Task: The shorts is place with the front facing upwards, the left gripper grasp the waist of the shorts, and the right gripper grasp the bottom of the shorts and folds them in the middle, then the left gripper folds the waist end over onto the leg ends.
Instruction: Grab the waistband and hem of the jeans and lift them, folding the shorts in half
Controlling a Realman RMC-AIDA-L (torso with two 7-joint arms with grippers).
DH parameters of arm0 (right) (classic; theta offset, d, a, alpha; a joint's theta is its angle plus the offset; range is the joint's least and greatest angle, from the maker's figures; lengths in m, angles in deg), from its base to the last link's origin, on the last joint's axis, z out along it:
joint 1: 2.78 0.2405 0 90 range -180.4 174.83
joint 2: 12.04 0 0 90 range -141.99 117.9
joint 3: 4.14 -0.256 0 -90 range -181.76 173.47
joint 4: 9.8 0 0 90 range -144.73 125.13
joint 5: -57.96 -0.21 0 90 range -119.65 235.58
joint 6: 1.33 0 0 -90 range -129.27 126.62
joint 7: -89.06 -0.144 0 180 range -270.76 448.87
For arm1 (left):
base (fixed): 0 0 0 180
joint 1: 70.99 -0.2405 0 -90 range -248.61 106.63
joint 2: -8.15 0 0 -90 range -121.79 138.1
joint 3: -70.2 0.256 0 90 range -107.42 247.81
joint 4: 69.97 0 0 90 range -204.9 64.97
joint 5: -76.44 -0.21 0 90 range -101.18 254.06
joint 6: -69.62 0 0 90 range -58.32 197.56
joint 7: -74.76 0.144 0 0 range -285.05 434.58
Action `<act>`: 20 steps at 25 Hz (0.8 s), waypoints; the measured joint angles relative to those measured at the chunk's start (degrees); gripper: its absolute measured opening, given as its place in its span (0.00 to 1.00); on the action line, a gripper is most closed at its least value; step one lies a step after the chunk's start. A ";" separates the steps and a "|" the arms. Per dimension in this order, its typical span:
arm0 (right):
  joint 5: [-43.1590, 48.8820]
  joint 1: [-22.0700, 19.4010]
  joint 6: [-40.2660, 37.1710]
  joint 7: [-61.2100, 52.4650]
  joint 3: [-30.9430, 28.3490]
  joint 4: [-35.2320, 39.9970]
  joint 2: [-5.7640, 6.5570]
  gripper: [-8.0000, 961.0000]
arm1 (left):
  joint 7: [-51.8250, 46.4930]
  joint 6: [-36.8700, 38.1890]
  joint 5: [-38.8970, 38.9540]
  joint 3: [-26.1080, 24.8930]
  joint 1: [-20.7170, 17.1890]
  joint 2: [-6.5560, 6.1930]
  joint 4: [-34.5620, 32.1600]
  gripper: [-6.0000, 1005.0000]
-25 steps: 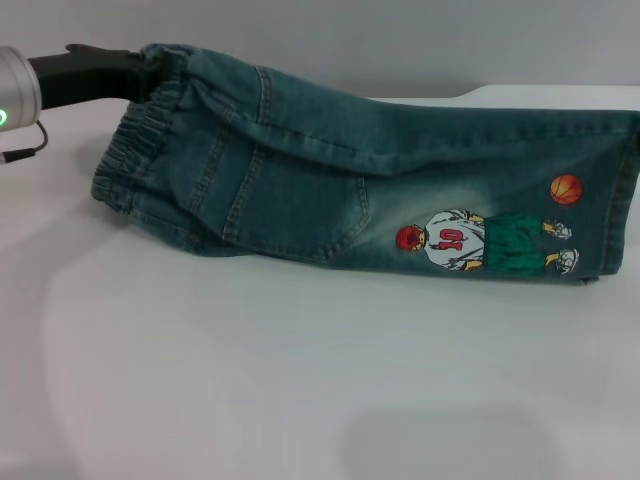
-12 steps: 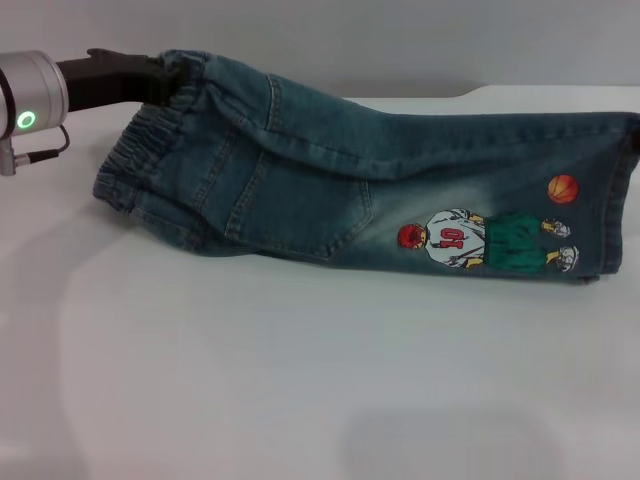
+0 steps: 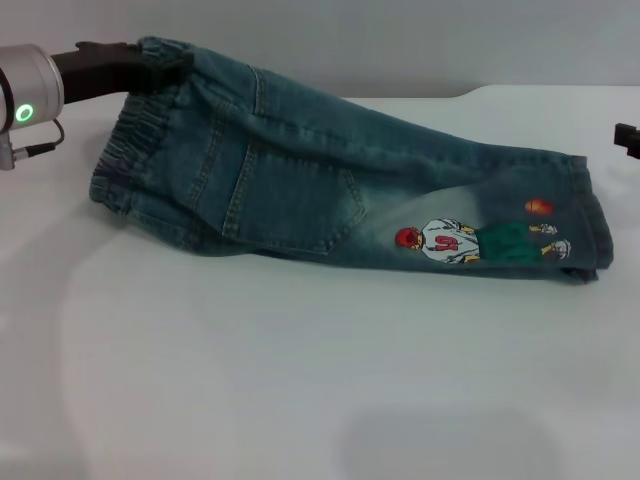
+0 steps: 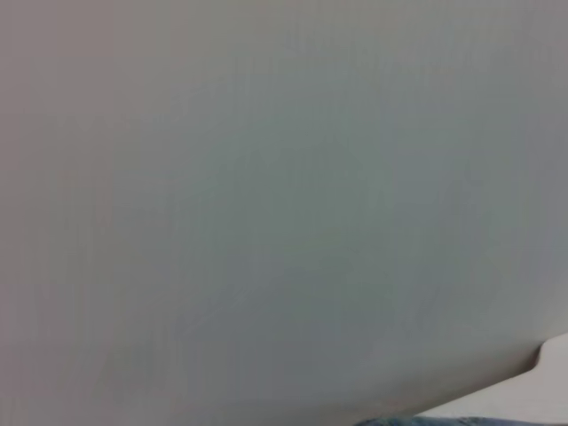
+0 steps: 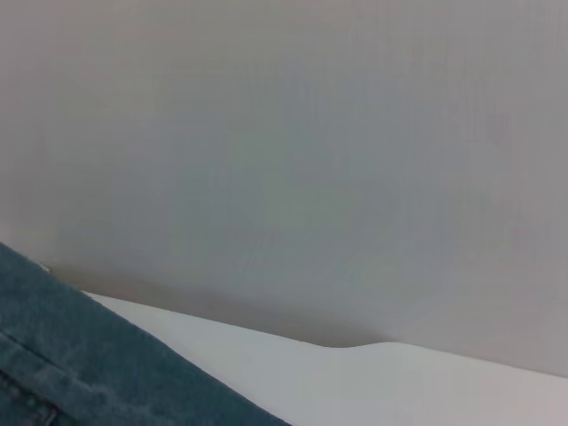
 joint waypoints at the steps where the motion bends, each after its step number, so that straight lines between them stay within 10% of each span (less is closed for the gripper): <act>1: 0.00 0.09 0.04 0.02 0.00 -0.13 -0.01 0.28 | 0.02 -0.27 0.00 0.00 0.01 0.00 0.02 0.38; 14: -0.88 0.33 -0.14 0.13 0.00 -0.97 -0.03 0.44 | 0.15 -2.00 -0.77 1.52 0.18 -0.24 0.62 0.83; 20: -1.33 0.34 -0.54 0.14 -0.01 -0.52 -0.13 0.44 | -0.15 -1.77 -5.84 3.80 0.62 -0.34 0.62 0.83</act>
